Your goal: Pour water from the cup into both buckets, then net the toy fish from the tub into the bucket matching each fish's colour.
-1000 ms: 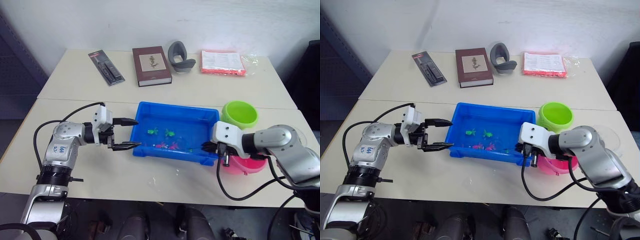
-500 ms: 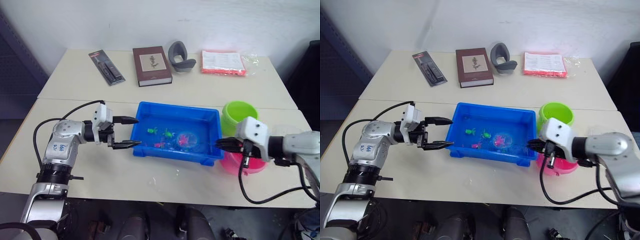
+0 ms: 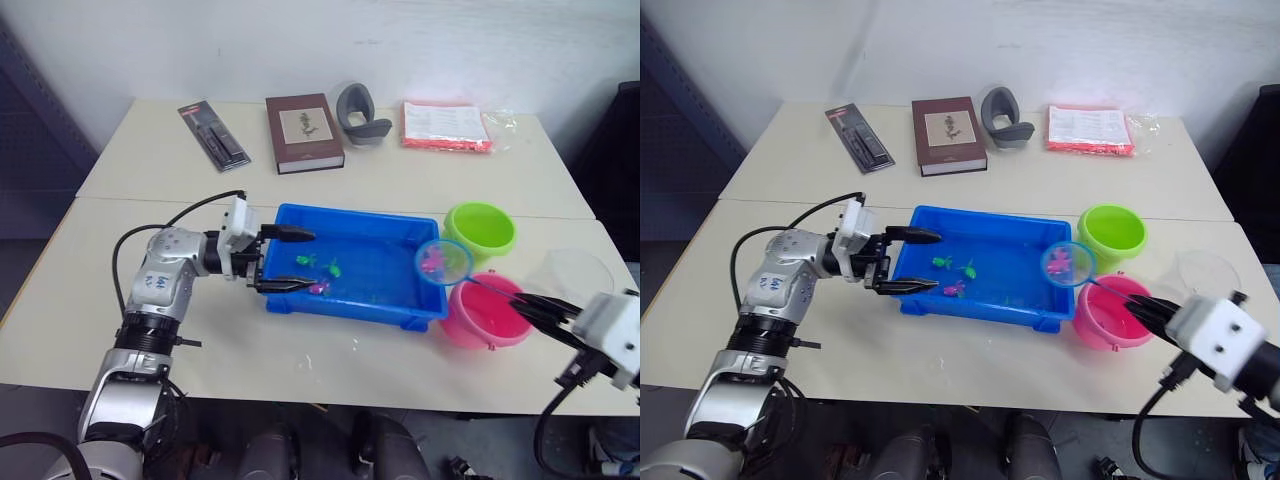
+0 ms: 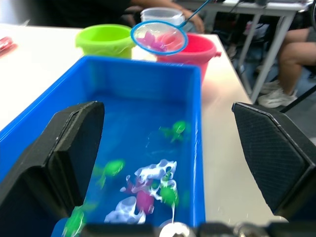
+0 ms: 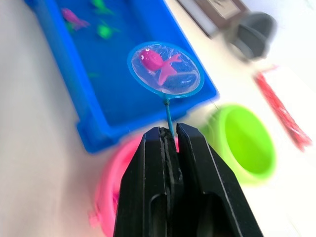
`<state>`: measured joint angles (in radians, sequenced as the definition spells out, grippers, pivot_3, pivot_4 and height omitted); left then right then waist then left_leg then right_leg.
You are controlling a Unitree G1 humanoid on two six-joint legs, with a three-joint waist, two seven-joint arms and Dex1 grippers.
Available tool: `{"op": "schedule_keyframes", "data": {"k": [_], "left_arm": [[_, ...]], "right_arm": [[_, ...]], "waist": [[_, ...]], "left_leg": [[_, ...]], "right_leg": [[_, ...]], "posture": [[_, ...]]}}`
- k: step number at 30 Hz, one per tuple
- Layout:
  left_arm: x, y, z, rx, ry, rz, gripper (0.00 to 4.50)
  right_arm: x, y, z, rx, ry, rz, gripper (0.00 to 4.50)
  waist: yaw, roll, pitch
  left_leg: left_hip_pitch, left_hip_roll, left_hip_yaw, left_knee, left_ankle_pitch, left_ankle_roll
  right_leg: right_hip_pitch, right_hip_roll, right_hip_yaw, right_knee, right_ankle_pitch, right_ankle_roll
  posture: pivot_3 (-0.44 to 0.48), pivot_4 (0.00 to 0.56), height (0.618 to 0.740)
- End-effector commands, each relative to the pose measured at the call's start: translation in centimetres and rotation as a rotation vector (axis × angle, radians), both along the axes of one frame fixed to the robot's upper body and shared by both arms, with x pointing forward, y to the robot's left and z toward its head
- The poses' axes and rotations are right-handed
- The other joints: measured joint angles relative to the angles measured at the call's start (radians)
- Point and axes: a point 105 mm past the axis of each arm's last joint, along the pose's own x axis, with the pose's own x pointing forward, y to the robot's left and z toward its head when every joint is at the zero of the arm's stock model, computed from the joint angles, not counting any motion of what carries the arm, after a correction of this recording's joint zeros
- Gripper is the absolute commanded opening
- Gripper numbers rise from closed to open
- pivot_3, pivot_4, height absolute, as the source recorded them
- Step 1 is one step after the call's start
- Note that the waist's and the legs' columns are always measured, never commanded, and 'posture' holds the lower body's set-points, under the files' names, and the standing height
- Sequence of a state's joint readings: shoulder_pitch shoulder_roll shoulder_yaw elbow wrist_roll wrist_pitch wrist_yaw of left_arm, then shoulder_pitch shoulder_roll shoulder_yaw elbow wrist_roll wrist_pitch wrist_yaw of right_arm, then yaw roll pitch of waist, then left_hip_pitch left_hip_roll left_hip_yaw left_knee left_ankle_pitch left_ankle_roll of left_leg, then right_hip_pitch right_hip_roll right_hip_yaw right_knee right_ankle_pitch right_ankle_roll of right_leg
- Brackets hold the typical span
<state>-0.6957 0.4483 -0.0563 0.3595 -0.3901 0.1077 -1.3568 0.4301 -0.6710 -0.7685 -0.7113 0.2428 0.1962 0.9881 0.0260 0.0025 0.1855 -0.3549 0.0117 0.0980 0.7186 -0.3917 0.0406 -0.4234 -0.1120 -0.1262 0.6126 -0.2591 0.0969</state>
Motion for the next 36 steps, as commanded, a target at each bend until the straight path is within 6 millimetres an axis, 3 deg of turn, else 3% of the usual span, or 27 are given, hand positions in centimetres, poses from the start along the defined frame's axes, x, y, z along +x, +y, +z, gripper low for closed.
{"op": "schedule_keyframes", "data": {"k": [1, 4, 8, 12, 17, 27, 32, 36], "left_arm": [[-0.1, -0.9, 0.6, -0.011, -0.027, -0.052, 4.47], [-0.1, -2.0, 0.6, -0.028, -0.020, -0.088, 4.47], [-0.4, -2.9, 0.5, -0.042, -0.011, -0.121, 4.47], [-0.5, -3.6, 0.4, -0.056, -0.006, -0.136, 4.47], [-0.8, -4.5, 0.4, -0.078, 0.000, -0.153, 4.47], [-1.1, -5.7, 0.3, -0.117, 0.017, -0.152, 4.47], [-1.1, -5.8, 0.3, -0.122, 0.019, -0.155, 4.47], [-1.3, -6.0, 0.1, -0.126, 0.024, -0.161, 4.47]], "right_arm": [[-1.7, -0.9, 1.0, -0.102, -0.103, -0.062, 0.00], [-3.3, -1.9, -0.1, -0.176, -0.106, -0.116, 0.00], [-4.0, -2.9, -0.8, -0.288, -0.165, -0.168, 0.00], [-4.5, -5.2, -1.9, -0.694, -0.236, -0.198, 0.00], [-4.5, -4.9, -1.0, -0.991, -0.474, -0.110, 0.00], [-4.7, -4.9, -3.7, -1.043, -0.516, -0.015, 0.00], [-4.5, -5.4, -3.4, -1.061, -0.547, -0.053, 0.00], [-4.7, -3.7, -4.7, -1.019, -0.532, 0.038, 0.00]], "waist": [[-0.003, 0.000, 0.000], [-0.002, 0.000, 0.000], [-0.003, 0.000, 0.000], [-0.003, 0.000, 0.000], [-0.004, 0.000, 0.000], [-0.005, 0.001, 0.000], [-0.006, 0.001, -0.001], [-0.005, 0.001, -0.001]], "left_leg": [[0.001, 0.000, 0.000, 0.000, 0.000, 0.000], [0.001, 0.000, 0.001, -0.002, 0.000, 0.000], [0.002, 0.000, 0.003, -0.002, 0.000, 0.000], [0.003, 0.000, 0.004, -0.002, 0.000, 0.000], [0.003, 0.001, 0.007, -0.003, 0.000, 0.000], [0.003, 0.001, 0.008, -0.003, 0.000, -0.001], [0.003, 0.001, 0.008, -0.003, 0.000, -0.001], [0.003, 0.001, 0.008, -0.003, 0.000, -0.001]], "right_leg": [[0.000, 0.000, 0.000, 0.000, 0.000, 0.000], [0.000, 0.001, 0.002, 0.000, 0.000, 0.000], [0.000, 0.001, 0.005, 0.000, 0.000, 0.000], [0.000, 0.001, 0.007, -0.001, 0.000, 0.000], [-0.002, 0.002, 0.011, -0.001, 0.000, 0.000], [-0.003, 0.002, 0.020, -0.002, 0.000, 0.000], [-0.003, 0.002, 0.020, -0.002, 0.000, 0.000], [-0.003, 0.002, 0.020, -0.003, 0.000, 0.000]], "posture": [[0.000, 0.150, 0.740], [0.000, 0.150, 0.740], [0.000, 0.150, 0.740], [0.000, 0.150, 0.740], [0.000, 0.150, 0.740], [0.000, 0.150, 0.740], [0.000, 0.150, 0.740], [0.000, 0.150, 0.740]]}}
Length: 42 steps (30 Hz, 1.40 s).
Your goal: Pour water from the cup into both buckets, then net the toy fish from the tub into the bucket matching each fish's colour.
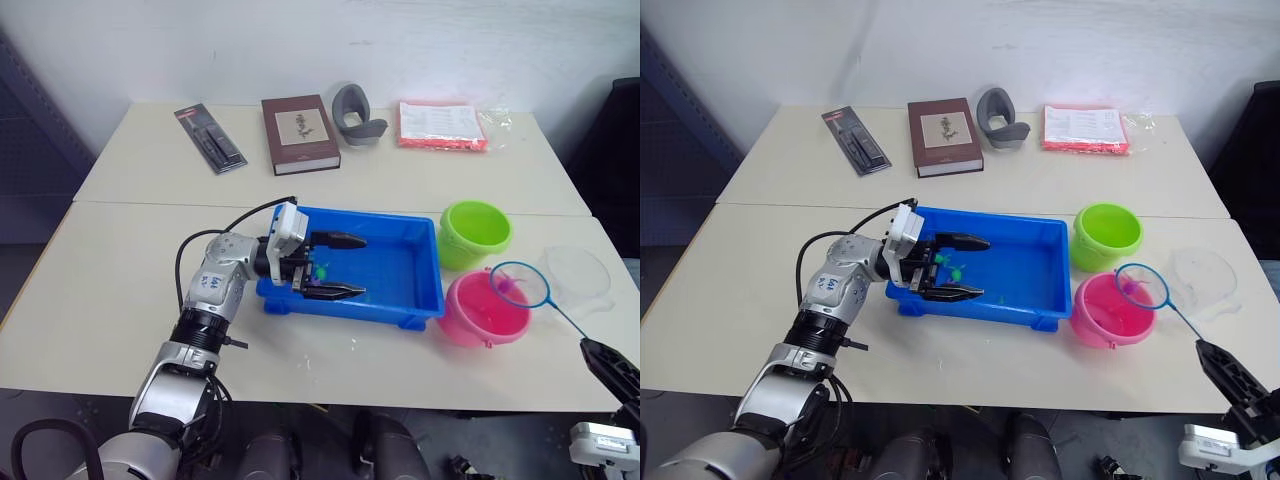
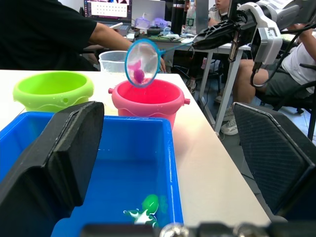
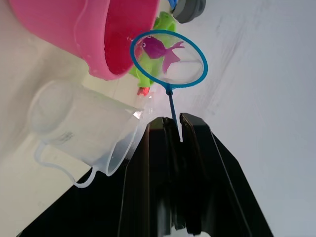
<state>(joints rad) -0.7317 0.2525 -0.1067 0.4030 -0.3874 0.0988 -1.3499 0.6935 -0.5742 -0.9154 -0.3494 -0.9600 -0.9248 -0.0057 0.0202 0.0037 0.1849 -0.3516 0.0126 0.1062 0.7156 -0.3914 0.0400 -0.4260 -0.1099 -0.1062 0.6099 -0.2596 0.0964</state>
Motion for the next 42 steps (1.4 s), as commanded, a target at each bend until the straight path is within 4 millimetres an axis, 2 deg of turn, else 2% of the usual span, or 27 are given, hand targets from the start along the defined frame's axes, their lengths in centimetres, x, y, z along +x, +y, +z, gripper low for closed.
{"op": "schedule_keyframes", "data": {"k": [1, 3, 6, 10, 14, 17, 22, 25, 28, 30, 34, 37, 39, 40, 42], "left_arm": [[-0.3, -0.2, 0.4, -0.016, -0.021, -0.010, 4.47], [-0.1, -0.1, 0.4, -0.020, -0.019, -0.002, 4.47], [-0.3, -0.1, 0.2, -0.016, -0.015, -0.008, 4.47], [-0.2, -0.1, 0.3, -0.021, -0.018, 0.001, 4.47], [-0.2, 0.0, 0.2, -0.015, -0.021, 0.000, 4.47], [-0.1, 0.0, 0.4, -0.020, -0.023, 0.012, 4.47], [-0.2, 0.0, 0.3, -0.016, -0.023, 0.014, 4.47], [-0.1, 0.1, 0.4, -0.018, -0.027, 0.020, 4.47], [0.0, 0.3, 0.4, -0.017, -0.028, 0.025, 4.47], [0.1, 0.6, 0.4, -0.012, -0.029, 0.033, 4.47], [0.5, 1.9, 0.1, 0.015, -0.033, 0.076, 4.47], [1.2, 4.3, 0.2, 0.040, -0.038, 0.148, 4.47], [1.7, 7.0, 0.2, 0.059, -0.037, 0.236, 4.47], [1.9, 8.3, 0.1, 0.071, -0.034, 0.278, 4.47], [2.1, 10.3, -0.1, 0.101, -0.036, 0.347, 4.47]], "right_arm": [[-0.5, 0.7, -0.2, 0.010, 0.002, 0.010, 0.00], [-0.6, 0.2, 0.2, 0.019, -0.026, -0.035, 0.00], [-0.6, 2.7, -0.6, 0.040, 0.027, 0.063, 0.00], [-0.5, 0.3, 1.0, 0.012, -0.048, -0.051, 0.00], [-0.3, 1.5, 0.8, 0.003, -0.016, 0.022, 0.00], [-0.2, 0.5, 1.5, 0.011, -0.050, -0.031, 0.00], [0.0, 0.8, 0.8, 0.012, -0.009, -0.007, 0.00], [-0.3, -0.8, 1.5, -0.001, -0.038, -0.077, 0.00], [-0.4, -0.5, 2.2, 0.035, -0.063, -0.060, 0.00], [-0.4, 1.3, 2.6, 0.144, -0.048, 0.006, 0.00], [0.3, 4.9, 3.3, 0.471, 0.053, 0.119, 0.00], [1.6, 7.8, 4.2, 0.772, 0.194, 0.214, 0.00], [2.4, 10.7, 3.8, 1.063, 0.434, 0.285, 0.00], [2.6, 11.6, 3.4, 1.145, 0.539, 0.297, 0.00], [3.5, 12.4, 3.1, 1.207, 0.637, 0.296, 0.00]], "waist": [[0.002, 0.000, 0.000], [0.003, 0.000, 0.000], [0.000, 0.000, 0.000], [0.000, 0.000, 0.000], [0.001, 0.000, 0.000], [0.002, 0.000, 0.000], [0.000, 0.000, 0.000], [0.002, 0.000, 0.000], [0.001, 0.000, 0.000], [0.000, 0.000, 0.000], [-0.008, 0.000, 0.000], [-0.022, 0.000, 0.000], [-0.025, 0.000, 0.000], [-0.027, -0.001, 0.000], [-0.023, -0.001, 0.000]], "left_leg": [[0.000, 0.000, 0.000, 0.000, 0.000, 0.000], [0.000, 0.000, -0.001, 0.000, 0.000, 0.000], [0.000, 0.000, 0.000, 0.000, 0.000, 0.000], [0.000, 0.000, 0.000, 0.000, 0.000, 0.000], [0.000, 0.000, 0.000, 0.000, 0.000, 0.000], [0.000, 0.000, -0.001, 0.000, 0.000, 0.000], [0.000, 0.000, 0.000, 0.000, 0.000, 0.000], [0.000, 0.000, -0.001, 0.000, 0.000, 0.000], [0.000, 0.000, -0.001, 0.000, 0.000, 0.000], [0.000, 0.000, -0.001, 0.000, 0.000, 0.000], [0.001, 0.001, -0.001, 0.000, 0.000, 0.000], [0.001, 0.002, -0.001, 0.000, 0.000, 0.000], [0.001, 0.002, -0.002, 0.000, 0.000, 0.000], [0.002, 0.003, -0.002, 0.000, 0.000, 0.000], [0.001, 0.004, -0.004, 0.001, 0.000, 0.000]], "right_leg": [[0.000, 0.000, 0.000, 0.000, 0.000, 0.000], [0.000, 0.000, -0.001, 0.000, 0.000, 0.000], [0.000, 0.000, 0.000, 0.000, 0.000, 0.000], [0.000, 0.000, 0.000, 0.000, 0.000, 0.000], [0.000, 0.000, 0.000, 0.000, 0.000, 0.000], [0.000, 0.000, 0.000, 0.000, 0.000, -0.001], [0.000, 0.000, 0.000, 0.000, 0.000, -0.001], [0.000, 0.000, 0.000, 0.000, 0.000, -0.001], [0.000, 0.000, 0.000, 0.000, 0.000, -0.001], [0.000, 0.000, 0.000, 0.000, 0.000, -0.001], [0.000, 0.000, 0.000, 0.001, 0.000, -0.001], [0.000, 0.000, 0.000, 0.001, 0.000, -0.001], [0.000, -0.001, -0.001, 0.002, 0.000, -0.001], [0.000, -0.003, -0.001, 0.002, -0.001, -0.002], [0.000, -0.004, -0.002, 0.003, 0.000, -0.003]], "posture": [[0.000, 0.150, 0.740], [0.000, 0.150, 0.740], [0.000, 0.150, 0.740], [0.000, 0.150, 0.740], [0.000, 0.150, 0.740], [0.000, 0.150, 0.740], [0.000, 0.150, 0.740], [0.000, 0.150, 0.740], [0.000, 0.150, 0.740], [0.000, 0.150, 0.740], [0.000, 0.150, 0.740], [0.000, 0.150, 0.740], [0.000, 0.150, 0.740], [0.000, 0.150, 0.740], [0.000, 0.150, 0.740]]}}
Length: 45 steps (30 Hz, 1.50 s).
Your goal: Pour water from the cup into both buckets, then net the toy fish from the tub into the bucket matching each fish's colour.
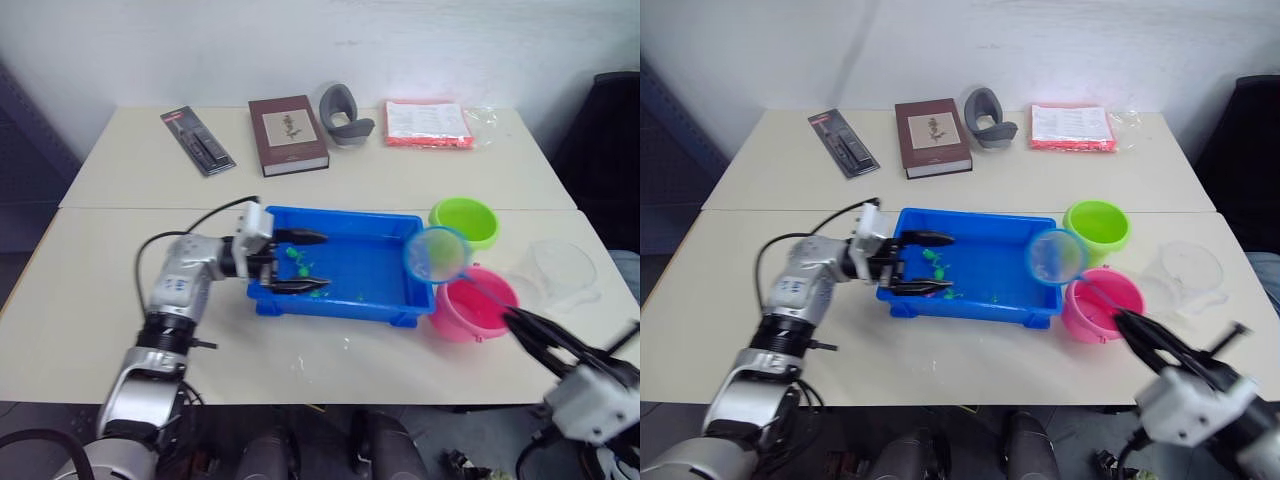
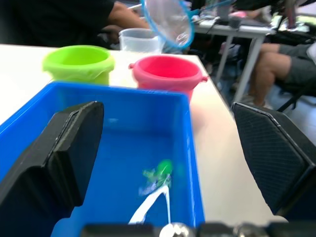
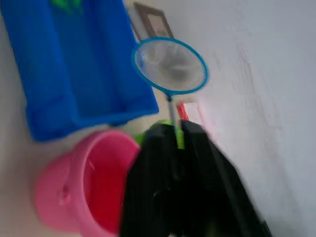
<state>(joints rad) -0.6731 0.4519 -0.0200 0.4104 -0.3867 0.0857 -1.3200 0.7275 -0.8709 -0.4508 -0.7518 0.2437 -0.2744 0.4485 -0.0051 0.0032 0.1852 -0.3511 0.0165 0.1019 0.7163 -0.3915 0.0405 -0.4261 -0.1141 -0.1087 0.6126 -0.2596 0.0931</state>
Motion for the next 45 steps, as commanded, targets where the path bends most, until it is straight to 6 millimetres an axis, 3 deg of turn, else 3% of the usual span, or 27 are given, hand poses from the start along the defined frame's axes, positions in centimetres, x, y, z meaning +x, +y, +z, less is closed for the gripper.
{"op": "schedule_keyframes", "data": {"k": [1, 5, 8, 13, 20, 34, 45], "left_arm": [[0.4, 3.8, 0.3, 0.023, -0.031, 0.130, 4.47], [0.2, 7.8, -0.2, 0.065, -0.022, 0.253, 4.47], [-0.4, 9.4, -0.3, 0.097, -0.020, 0.283, 4.47], [-1.2, 10.5, -0.4, 0.138, -0.009, 0.287, 4.47], [-1.9, 11.5, -0.3, 0.184, -0.004, 0.282, 4.47], [-1.3, 9.7, 0.0, 0.266, -0.036, 0.214, 4.47], [-1.2, 7.6, 0.8, 0.362, -0.046, 0.157, 4.47]], "right_arm": [[1.0, 2.0, -0.4, 0.192, 0.217, 0.084, 0.00], [4.1, 2.5, -1.1, 0.159, 0.312, 0.051, 0.00], [5.8, 3.2, -1.5, 0.099, 0.358, 0.053, 0.00], [7.4, 5.1, -3.0, -0.012, 0.444, 0.139, 0.00], [9.3, 6.8, -2.9, -0.075, 0.417, 0.195, 0.00], [11.5, 7.8, -3.1, -0.277, 0.446, 0.192, 0.00], [12.8, 10.3, -2.3, -0.345, 0.486, 0.267, 0.00]], "waist": [[0.005, 0.000, 0.000], [0.021, -0.001, 0.000], [0.028, -0.002, 0.000], [0.029, -0.002, 0.000], [0.026, -0.002, 0.000], [0.023, -0.002, 0.000], [0.005, -0.002, 0.000]], "left_leg": [[0.000, 0.000, -0.001, 0.000, 0.000, 0.000], [-0.002, -0.003, -0.003, 0.002, -0.001, 0.002], [-0.004, -0.003, -0.003, 0.003, -0.001, 0.002], [-0.006, -0.003, -0.005, 0.003, -0.001, 0.002], [-0.006, -0.003, -0.004, 0.003, -0.001, 0.002], [-0.006, -0.003, -0.003, 0.003, -0.001, 0.002], [-0.007, -0.003, -0.003, 0.002, -0.001, 0.002]], "right_leg": [[0.000, 0.000, -0.002, 0.000, 0.000, -0.001], [0.000, 0.000, -0.005, -0.001, 0.000, 0.000], [0.000, -0.001, -0.006, -0.001, 0.000, 0.000], [0.000, -0.001, -0.011, -0.001, 0.001, 0.000], [-0.001, 0.000, -0.020, 0.000, 0.001, 0.001], [-0.001, 0.000, -0.020, 0.000, 0.001, 0.001], [-0.001, 0.000, -0.020, 0.000, 0.001, 0.001]], "posture": [[0.000, 0.150, 0.740], [0.000, 0.150, 0.740], [0.000, 0.150, 0.740], [0.000, 0.150, 0.740], [0.000, 0.150, 0.740], [0.000, 0.150, 0.740], [0.000, 0.150, 0.740]]}}
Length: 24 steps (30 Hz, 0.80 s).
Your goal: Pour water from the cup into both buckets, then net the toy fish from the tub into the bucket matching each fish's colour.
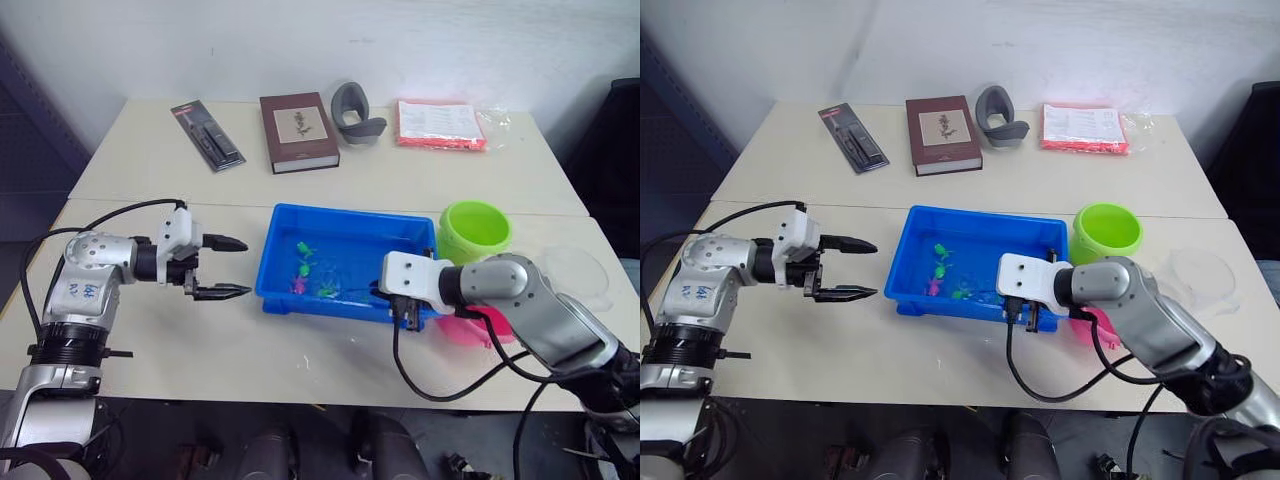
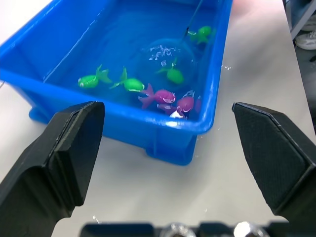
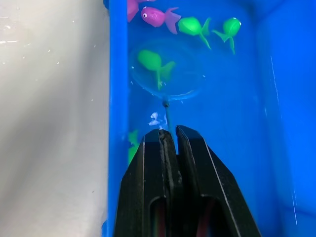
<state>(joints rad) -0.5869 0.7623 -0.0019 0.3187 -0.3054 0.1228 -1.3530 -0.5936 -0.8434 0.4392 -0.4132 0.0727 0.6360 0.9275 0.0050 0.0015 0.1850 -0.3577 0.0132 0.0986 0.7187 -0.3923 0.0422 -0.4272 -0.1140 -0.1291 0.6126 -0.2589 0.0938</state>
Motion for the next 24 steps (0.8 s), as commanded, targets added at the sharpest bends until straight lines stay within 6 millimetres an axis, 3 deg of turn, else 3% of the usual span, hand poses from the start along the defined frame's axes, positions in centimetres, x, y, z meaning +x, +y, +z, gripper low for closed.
{"op": "schedule_keyframes", "data": {"k": [1, 11, 18, 24], "left_arm": [[-0.1, -0.3, 1.0, 0.031, -0.032, -0.012, 4.47], [-0.4, 0.3, 0.5, 0.051, -0.018, 0.013, 4.47], [-0.3, 3.0, -0.6, 0.076, 0.007, 0.101, 4.47], [-0.3, 3.4, -0.9, 0.075, 0.012, 0.111, 4.47]], "right_arm": [[0.6, 1.1, 0.9, 0.006, -0.015, 0.027, 0.00], [1.3, 2.1, 0.6, 0.021, 0.034, 0.030, 0.00], [1.2, 3.1, 0.0, 0.014, 0.050, 0.046, 0.00], [2.0, 4.2, 0.0, 0.051, 0.019, 0.034, 0.00]], "waist": [[-0.007, 0.000, 0.000], [-0.008, 0.000, 0.000], [-0.010, 0.000, 0.000], [-0.011, 0.000, 0.000]], "left_leg": [[0.000, 0.000, 0.000, 0.000, 0.000, 0.000], [-0.001, 0.000, 0.000, 0.000, 0.000, -0.001], [-0.001, 0.000, 0.000, 0.000, 0.000, -0.001], [-0.001, 0.000, 0.000, 0.000, 0.001, -0.001]], "right_leg": [[0.000, 0.000, 0.000, 0.000, 0.000, 0.000], [-0.001, 0.000, 0.000, 0.000, 0.000, 0.000], [-0.001, 0.000, 0.000, 0.000, 0.000, 0.000], [-0.001, 0.000, 0.000, 0.000, 0.000, 0.000]], "posture": [[0.000, 0.150, 0.740], [0.000, 0.150, 0.740], [0.000, 0.150, 0.740], [0.000, 0.150, 0.740]]}}
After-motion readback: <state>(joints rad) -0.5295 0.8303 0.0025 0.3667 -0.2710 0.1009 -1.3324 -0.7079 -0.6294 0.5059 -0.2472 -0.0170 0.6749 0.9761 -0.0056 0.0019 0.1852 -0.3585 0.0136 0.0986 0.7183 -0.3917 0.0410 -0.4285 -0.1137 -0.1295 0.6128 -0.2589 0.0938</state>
